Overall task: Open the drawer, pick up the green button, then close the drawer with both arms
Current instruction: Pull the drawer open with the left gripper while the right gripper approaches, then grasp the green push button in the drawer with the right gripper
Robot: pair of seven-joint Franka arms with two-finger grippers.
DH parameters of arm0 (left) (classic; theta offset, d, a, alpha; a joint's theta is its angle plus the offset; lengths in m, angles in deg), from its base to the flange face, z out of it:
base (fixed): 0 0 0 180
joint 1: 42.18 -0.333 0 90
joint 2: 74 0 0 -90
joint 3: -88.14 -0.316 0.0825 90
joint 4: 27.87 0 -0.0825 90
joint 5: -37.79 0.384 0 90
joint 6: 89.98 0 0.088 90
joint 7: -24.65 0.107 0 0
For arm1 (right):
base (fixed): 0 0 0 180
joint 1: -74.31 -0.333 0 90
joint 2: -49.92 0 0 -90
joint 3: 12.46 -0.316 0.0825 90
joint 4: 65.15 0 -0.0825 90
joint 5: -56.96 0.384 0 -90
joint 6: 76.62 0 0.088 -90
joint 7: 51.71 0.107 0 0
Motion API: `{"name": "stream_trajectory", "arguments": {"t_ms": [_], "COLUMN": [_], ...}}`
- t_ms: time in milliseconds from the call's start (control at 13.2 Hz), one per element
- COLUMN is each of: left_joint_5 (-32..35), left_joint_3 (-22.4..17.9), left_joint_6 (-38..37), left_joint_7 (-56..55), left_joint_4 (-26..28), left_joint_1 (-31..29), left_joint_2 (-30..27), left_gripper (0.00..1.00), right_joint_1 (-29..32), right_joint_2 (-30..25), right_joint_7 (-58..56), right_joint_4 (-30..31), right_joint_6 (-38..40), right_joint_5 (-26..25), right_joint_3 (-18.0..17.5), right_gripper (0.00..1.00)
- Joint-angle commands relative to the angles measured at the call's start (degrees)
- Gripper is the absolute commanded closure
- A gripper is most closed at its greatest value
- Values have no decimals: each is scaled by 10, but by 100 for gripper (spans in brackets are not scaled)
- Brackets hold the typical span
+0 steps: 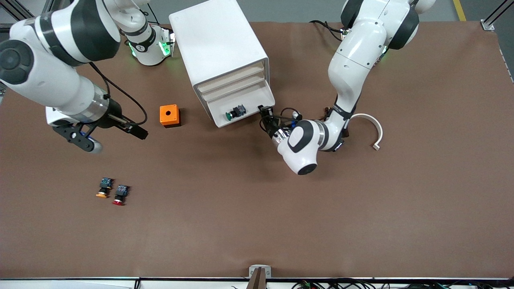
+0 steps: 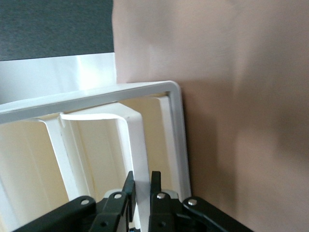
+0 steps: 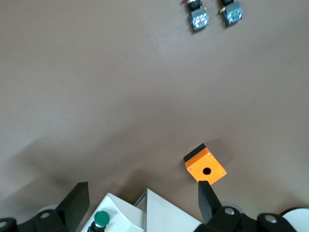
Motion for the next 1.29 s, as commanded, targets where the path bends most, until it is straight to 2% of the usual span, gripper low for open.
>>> {"name": "stream_trajectory", "arguments": {"t_ms": [0,76,304,380,456,532,608,684,913,989,1217], "left_joint_5": [10,10,10,10,10,10,10,10,11,26,108], "left_joint_3": [-24,-26,-38,-39,-40,-39,-39,-40,-40,-44,-71], "left_joint_6": [6,6,6,6,6,5,5,5,5,5,6], "left_joint_7": [60,65,68,68,68,67,67,67,68,68,79], "left_joint_4": [-12,-17,-20,-19,-19,-19,-19,-19,-26,-47,-64], "left_joint_1": [5,4,4,4,-1,-10,-16,-20,-52,-61,-63], "left_joint_2": [1,1,-1,-2,-3,-4,-8,-12,-33,-37,-77], "left_gripper": [90,86,85,77,62,36,15,1,1,1,1], "right_joint_1": [-40,-55,-99,-113,-130,-143,-156,-171,-215,-229,-266], "right_joint_2": [20,31,53,59,59,59,61,67,85,90,105], "right_joint_7": [86,116,186,215,240,266,288,313,379,399,434], "right_joint_4": [2,2,3,13,36,56,73,89,135,146,157], "right_joint_6": [-24,-34,-62,-78,-108,-137,-164,-191,-275,-300,-326], "right_joint_5": [4,4,4,4,4,4,4,4,4,4,4], "right_joint_3": [3,3,3,3,3,3,3,3,3,3,3], "right_gripper": [0,0,0,0,0,0,0,0,0,0,0]}}
